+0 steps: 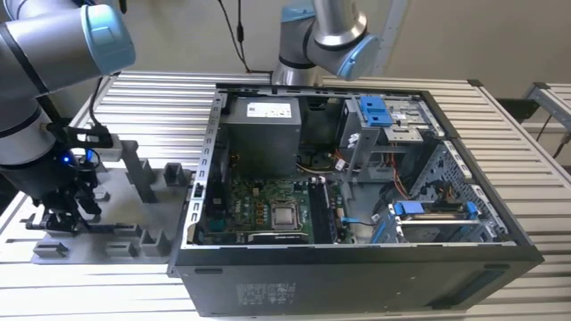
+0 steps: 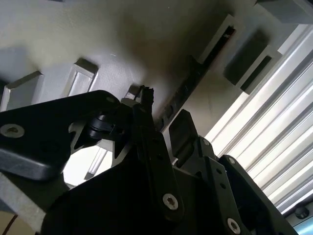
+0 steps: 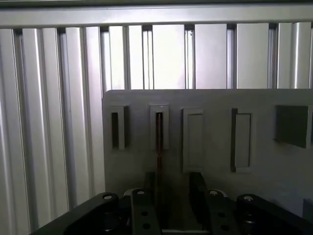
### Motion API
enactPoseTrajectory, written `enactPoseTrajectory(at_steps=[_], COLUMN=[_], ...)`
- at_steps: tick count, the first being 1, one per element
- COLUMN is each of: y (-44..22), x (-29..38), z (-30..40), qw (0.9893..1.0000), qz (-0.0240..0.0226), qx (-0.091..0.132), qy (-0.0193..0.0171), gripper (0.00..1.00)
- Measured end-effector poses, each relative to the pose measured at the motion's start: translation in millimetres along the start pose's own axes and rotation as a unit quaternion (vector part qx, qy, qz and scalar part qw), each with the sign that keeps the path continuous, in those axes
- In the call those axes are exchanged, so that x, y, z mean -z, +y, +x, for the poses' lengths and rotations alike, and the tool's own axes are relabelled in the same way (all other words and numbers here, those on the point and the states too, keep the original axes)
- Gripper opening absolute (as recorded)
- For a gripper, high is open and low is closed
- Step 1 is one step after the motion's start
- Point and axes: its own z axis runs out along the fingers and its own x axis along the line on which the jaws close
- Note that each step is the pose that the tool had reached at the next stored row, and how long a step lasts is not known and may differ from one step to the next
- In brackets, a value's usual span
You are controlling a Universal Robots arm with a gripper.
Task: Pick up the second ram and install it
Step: 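Pick up the second ram and move it above second insertion slot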
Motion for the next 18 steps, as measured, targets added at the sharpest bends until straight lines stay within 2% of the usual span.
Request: enactPoseTrajectory(at_steps=[3,11,18], y=[0.4,1.3,1.2], x=[-3.3,-8.4,-9.2], z=[0.7,4.2,6.3], qw=[1.0,1.0,1.0], qz=[0.0023,0.004,0.0048], qx=[0.002,0.003,0.004], qy=[-0.0002,-0.0002,-0.0002], gripper=[0.42,0.42,0.42])
